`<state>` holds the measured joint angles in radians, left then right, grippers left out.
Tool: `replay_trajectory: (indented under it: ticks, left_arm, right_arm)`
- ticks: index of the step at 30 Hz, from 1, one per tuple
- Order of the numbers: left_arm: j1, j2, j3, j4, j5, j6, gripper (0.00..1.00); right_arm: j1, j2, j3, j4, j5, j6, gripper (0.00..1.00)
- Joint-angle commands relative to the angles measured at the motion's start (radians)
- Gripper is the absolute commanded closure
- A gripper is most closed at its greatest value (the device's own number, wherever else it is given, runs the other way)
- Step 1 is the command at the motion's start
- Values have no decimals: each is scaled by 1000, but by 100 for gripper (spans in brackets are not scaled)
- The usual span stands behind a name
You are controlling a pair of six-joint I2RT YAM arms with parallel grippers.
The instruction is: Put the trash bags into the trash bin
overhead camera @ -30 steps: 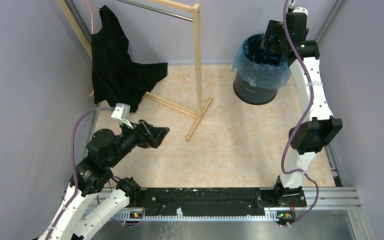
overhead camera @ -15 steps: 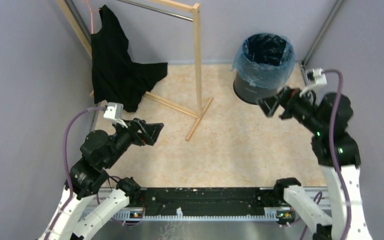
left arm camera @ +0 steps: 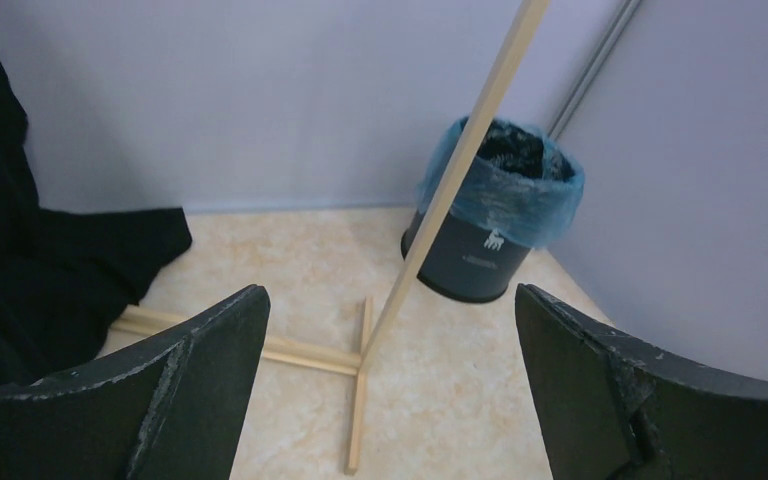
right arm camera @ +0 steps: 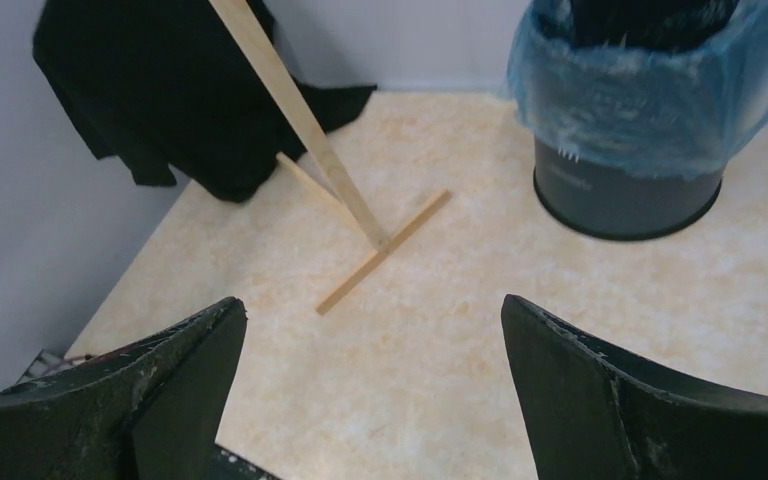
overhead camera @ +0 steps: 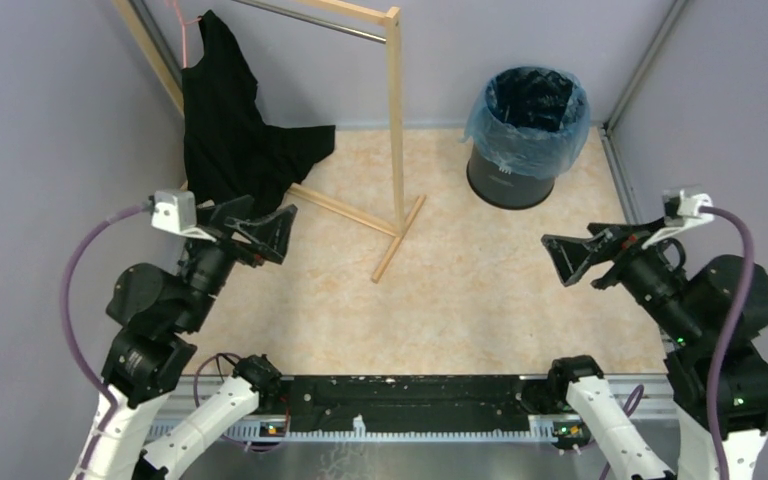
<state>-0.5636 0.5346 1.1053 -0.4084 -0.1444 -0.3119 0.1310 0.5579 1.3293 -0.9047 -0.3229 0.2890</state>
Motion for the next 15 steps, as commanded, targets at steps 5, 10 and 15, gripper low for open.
replay_trajectory:
  ticks: [5, 10, 15]
  left_arm:
    - [-2, -35, 122, -12, -95, 102, 1]
    - [-2, -59, 102, -18, -116, 93, 1]
    - [-1, -42, 92, 2, -92, 83, 1]
  right_arm:
    - [8, 26, 121, 130, 94, -39, 1]
    - [7, -21, 64, 174, 128, -8, 1]
    - [7, 3, 28, 129, 68, -17, 1]
